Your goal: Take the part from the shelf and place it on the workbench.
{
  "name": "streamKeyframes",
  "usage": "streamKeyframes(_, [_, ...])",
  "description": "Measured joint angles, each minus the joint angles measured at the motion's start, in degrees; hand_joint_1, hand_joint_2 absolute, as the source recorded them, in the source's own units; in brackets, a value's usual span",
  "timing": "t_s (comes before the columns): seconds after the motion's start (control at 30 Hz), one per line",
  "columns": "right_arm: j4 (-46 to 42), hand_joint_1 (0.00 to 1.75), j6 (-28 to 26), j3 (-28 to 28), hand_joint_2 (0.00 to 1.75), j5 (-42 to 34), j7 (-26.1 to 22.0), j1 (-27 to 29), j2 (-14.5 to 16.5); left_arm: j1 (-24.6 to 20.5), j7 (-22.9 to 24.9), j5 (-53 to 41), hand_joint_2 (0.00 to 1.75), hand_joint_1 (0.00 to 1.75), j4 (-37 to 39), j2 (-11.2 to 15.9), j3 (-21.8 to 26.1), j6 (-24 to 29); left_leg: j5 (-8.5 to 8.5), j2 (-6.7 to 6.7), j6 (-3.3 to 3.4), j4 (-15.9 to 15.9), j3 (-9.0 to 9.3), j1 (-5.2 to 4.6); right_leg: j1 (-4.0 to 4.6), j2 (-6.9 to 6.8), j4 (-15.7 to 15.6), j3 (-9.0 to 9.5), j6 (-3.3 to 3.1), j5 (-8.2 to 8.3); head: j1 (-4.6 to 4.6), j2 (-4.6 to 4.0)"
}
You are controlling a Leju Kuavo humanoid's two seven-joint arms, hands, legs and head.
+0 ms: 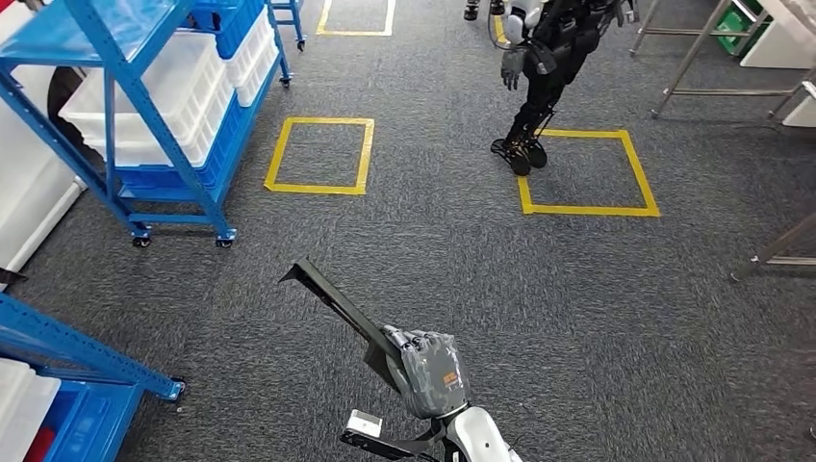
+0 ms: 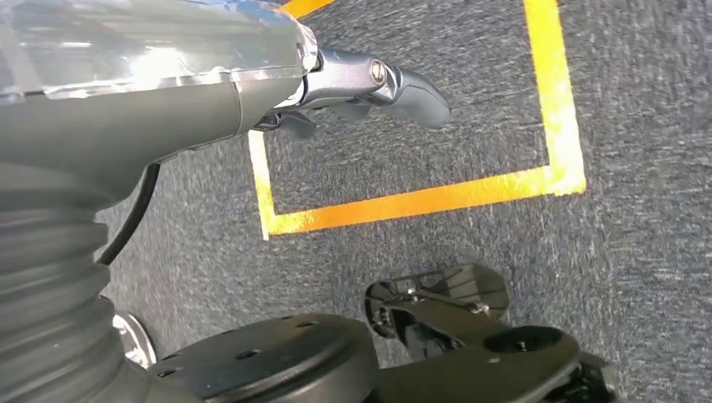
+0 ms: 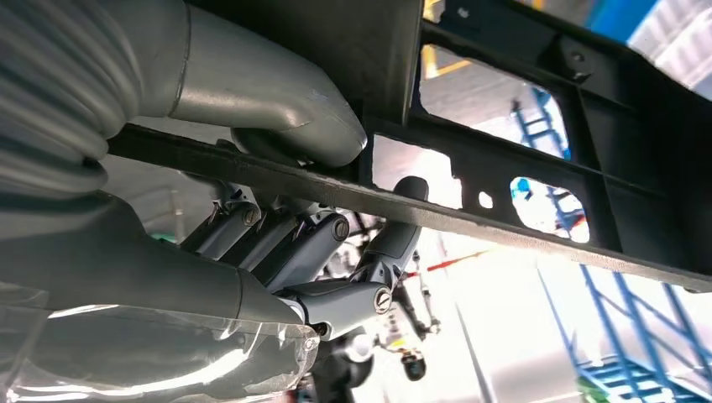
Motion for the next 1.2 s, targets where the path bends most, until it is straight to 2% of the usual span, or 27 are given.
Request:
streamKeyframes(0.07, [0.0,1.75,0.2,0.0,1.75,0.0,0.0,0.0,0.0,-0.1,0.1,0.0,1.75,0.0,0.0,0.0,0.0,0.1,4.37,-0.72,-0.02,-6.1,2.35,0.19,-0.11,1.68,0.4,0.08,0.25,-0.17,0.01,0.0])
streamKeyframes(0.13, [0.0,1.75,0.4,0.0,1.75,0.0,0.0,0.0,0.0,-0.2,0.2,0.0,1.75,0.0,0.0,0.0,0.0,0.2,7.12,-3.18,0.12,-13.0,5.18,0.47,-0.08,3.11,1.1,-0.23,0.82,-0.45,0.01,0.0])
streamKeyframes(0.2, [-0.2,1.75,0.6,0.1,1.75,0.0,0.0,0.0,0.0,-0.2,0.3,0.1,1.75,0.0,0.0,0.0,0.0,0.3,7.26,-4.49,0.57,-15.2,6.04,0.45,-0.13,4.26,1.5,-0.81,1.54,-0.38,0.01,0.0])
streamKeyframes(0.23, [-0.3,1.75,0.7,0.1,1.75,0.0,0.0,0.0,0.0,-0.3,0.3,0.1,1.75,0.0,0.0,-0.1,0.0,0.4,7.45,-3.99,0.95,-15.3,6.06,0.39,-0.26,4.82,1.4,-1.01,1.93,-0.21,0.01,0.0])
streamKeyframes(0.27, [-0.3,1.75,0.8,0.1,1.75,0.0,0.0,0.0,0.0,-0.4,0.3,0.1,1.75,0.0,0.0,-0.1,0.0,0.5,7.67,-3.37,1.39,-15.6,6.2,0.36,-0.39,4.75,1.4,-1.15,2.26,-0.19,0.01,0.0])
streamKeyframes(0.33, [-0.3,1.75,0.8,0.1,1.75,-0.1,0.0,-0.1,-0.1,-0.6,0.4,0.1,1.75,0.0,0.0,-0.3,0.0,0.5,8.07,-2.05,2.23,-16.2,6.41,0.37,-0.32,2.19,3.6,-2.31,2.73,-1.62,0.02,0.0])
streamKeyframes(0.4, [-0.3,1.75,0.9,0.1,1.75,-0.3,-0.1,-0.2,-0.1,-0.5,0.4,0.2,1.75,0.0,0.0,-0.4,0.0,0.5,8.11,-0.55,2.69,-16.4,6.48,0.2,-0.23,-1.14,10.2,-5.56,3.02,-5.01,0.02,0.0])
streamKeyframes(0.43, [-0.3,1.75,0.9,0.2,1.75,-0.4,-0.2,-0.2,-0.1,-0.4,0.4,0.2,1.75,0.0,0.0,-0.4,0.0,0.5,8.05,0.27,2.78,-16.4,6.45,0.09,-0.31,-1.82,13.9,-7.49,3.17,-6.55,0.01,0.0])
streamKeyframes(0.47, [-0.3,1.75,0.9,0.2,1.75,-0.6,-0.2,-0.2,-0.2,-0.3,0.4,0.3,1.75,0.0,0.0,-0.4,0.0,0.5,7.98,1.07,2.82,-16.4,6.45,0.0,-0.41,-2.12,16.4,-8.77,3.26,-7.2,0.01,0.0])
streamKeyframes(0.5, [-0.3,1.75,0.9,0.2,1.75,-0.8,-0.3,-0.2,-0.3,-0.3,0.4,0.4,1.75,0.0,0.0,-0.4,0.0,0.5,7.9,1.83,2.8,-16.4,6.47,-0.06,-0.48,-2.3,17.0,-9.02,3.28,-6.82,0.01,0.0])
streamKeyframes(0.53, [-0.3,1.75,0.9,0.2,1.75,-0.9,-0.3,-0.1,-0.3,-0.3,0.4,0.4,1.75,0.0,0.0,-0.4,0.0,0.5,7.8,2.52,2.74,-16.4,6.56,-0.11,-0.53,-2.56,15.1,-7.99,3.21,-5.43,0.01,0.0])
streamKeyframes(0.57, [-0.2,1.75,0.9,0.2,1.75,-1.0,-0.4,-0.2,-0.4,-0.4,0.4,0.5,1.75,0.0,0.0,-0.4,0.0,0.5,7.68,3.16,2.62,-16.4,6.71,-0.14,-0.5,-3.22,11.3,-5.87,3.03,-3.48,0.01,0.0])
streamKeyframes(0.6, [-0.2,1.75,0.9,0.2,1.75,-1.1,-0.4,-0.2,-0.4,-0.4,0.4,0.5,1.75,0.0,0.0,-0.4,0.0,0.5,7.52,3.73,2.45,-16.4,6.9,-0.2,-0.29,-4.55,7.0,-3.57,2.7,-2.09,0.01,0.0])
streamKeyframes(0.67, [-0.3,1.75,0.9,0.2,1.75,-1.2,-0.5,-0.3,-0.4,-0.4,0.3,0.6,1.75,0.0,0.0,-0.5,0.0,0.5,7.19,4.67,1.91,-16.3,7.19,-0.39,0.27,-6.51,1.6,-0.69,2.06,-0.78,0.01,0.0])
streamKeyframes(0.7, [-0.3,1.75,0.9,0.2,1.75,-1.3,-0.6,-0.4,-0.4,-0.5,0.3,0.6,1.75,0.0,0.0,-0.5,0.0,0.5,7.06,5.14,1.58,-16.4,7.32,-0.44,0.54,-6.74,1.0,-0.49,1.79,-0.98,0.01,0.0])
streamKeyframes(0.77, [-0.3,1.75,0.9,0.2,1.75,-1.4,-0.6,-0.4,-0.4,-0.6,0.4,0.6,1.75,0.0,0.0,-0.5,0.0,0.5,6.72,5.88,0.89,-16.4,7.66,-0.38,0.51,-5.32,0.7,-0.46,1.3,-0.8,0.01,0.0])
streamKeyframes(0.83, [-0.3,1.75,0.9,0.2,1.75,-1.7,-0.6,-0.5,-0.4,-0.7,0.3,0.6,1.75,0.0,0.0,-0.6,0.0,0.5,5.3,4.07,0.35,-14.6,7.19,-0.19,0.12,-4.02,0.2,-0.11,0.7,-0.56,0.01,0.0])
streamKeyframes(0.9, [-0.3,1.75,1.0,0.3,1.75,-1.9,-0.6,-0.6,-0.3,-0.5,0.3,0.7,1.75,0.0,0.0,-0.6,0.0,0.6,1.86,1.1,0.02,-8.1,4.22,-0.03,-0.04,-2.78,0.0,0.11,0.16,-0.49,-0.01,0.0])
streamKeyframes(0.93, [-0.2,1.75,1.0,0.4,1.75,-1.9,-0.6,-0.7,-0.3,-0.4,0.3,0.7,1.75,0.0,0.0,-0.6,0.0,0.6,0.1,0.4,-0.1,-4.0,2.11,-0.02,-0.02,-2.09,0.0,0.12,-0.02,-0.52,-0.01,0.0])
streamKeyframes(0.97, [-0.2,1.75,1.1,0.5,1.75,-2.0,-0.6,-0.6,-0.3,-0.2,0.3,0.7,1.75,0.0,0.0,-0.6,0.0,0.6,-0.9,0.12,-0.19,-0.6,0.3,-0.02,0.01,-1.29,0.1,0.15,-0.08,-0.54,-0.01,0.0])
streamKeyframes(1.0, [-0.1,1.75,1.1,0.6,1.75,-2.0,-0.6,-0.6,-0.3,-0.1,0.3,0.8,1.75,0.0,0.0,-0.6,0.0,0.6,-0.66,0.03,-0.24,0.7,-0.65,-0.02,0.03,-0.41,0.1,0.19,-0.07,-0.57,-0.01,0.0])
streamKeyframes(1.03, [0.0,1.75,1.2,0.6,1.75,-2.1,-0.6,-0.6,-0.3,-0.1,0.3,0.8,1.75,0.0,0.0,-0.6,0.0,0.6,0.82,-0.06,-0.22,-0.3,-0.45,-0.01,0.02,0.49,0.2,0.27,-0.01,-0.61,-0.01,0.0])
streamKeyframes(1.07, [0.1,1.75,1.2,0.6,1.75,-2.1,-0.6,-0.6,-0.3,-0.1,0.3,0.8,1.75,0.0,0.0,-0.6,0.0,0.6,3.18,-0.42,-0.15,-3.6,0.78,0.02,-0.03,1.37,0.4,0.36,0.13,-0.71,-0.01,0.0])
streamKeyframes(1.1, [0.1,1.75,1.2,0.6,1.75,-2.2,-0.6,-0.6,-0.3,-0.1,0.3,0.8,1.75,0.0,0.0,-0.6,0.0,0.6,5.47,-1.53,-0.05,-7.8,2.46,0.12,-0.1,2.19,0.6,0.39,0.33,-0.85,-0.01,0.0])
streamKeyframes(1.13, [0.1,1.75,1.2,0.6,1.75,-2.3,-0.6,-0.7,-0.3,0.0,0.3,0.8,1.75,0.0,0.0,-0.6,0.0,0.6,6.98,-2.92,0.09,-11.6,4.01,0.26,-0.07,2.9,1.0,0.29,0.58,-1.01,0.0,0.0])
streamKeyframes(1.17, [0.1,1.75,1.2,0.6,1.75,-2.4,-0.6,-0.7,-0.3,0.0,0.2,0.8,1.75,0.0,0.0,-0.6,0.0,0.6,7.74,-4.12,0.25,-14.1,5.05,0.33,-0.09,3.52,1.2,0.07,0.89,-1.09,0.0,0.0])
streamKeyframes(1.2, [0.2,1.75,1.2,0.6,1.75,-2.5,-0.7,-0.7,-0.3,-0.1,0.2,0.8,1.75,0.0,0.0,-0.6,0.0,0.5,7.75,-4.92,0.5,-15.2,5.48,0.33,-0.14,4.09,1.3,-0.21,1.23,-1.07,0.0,0.0])
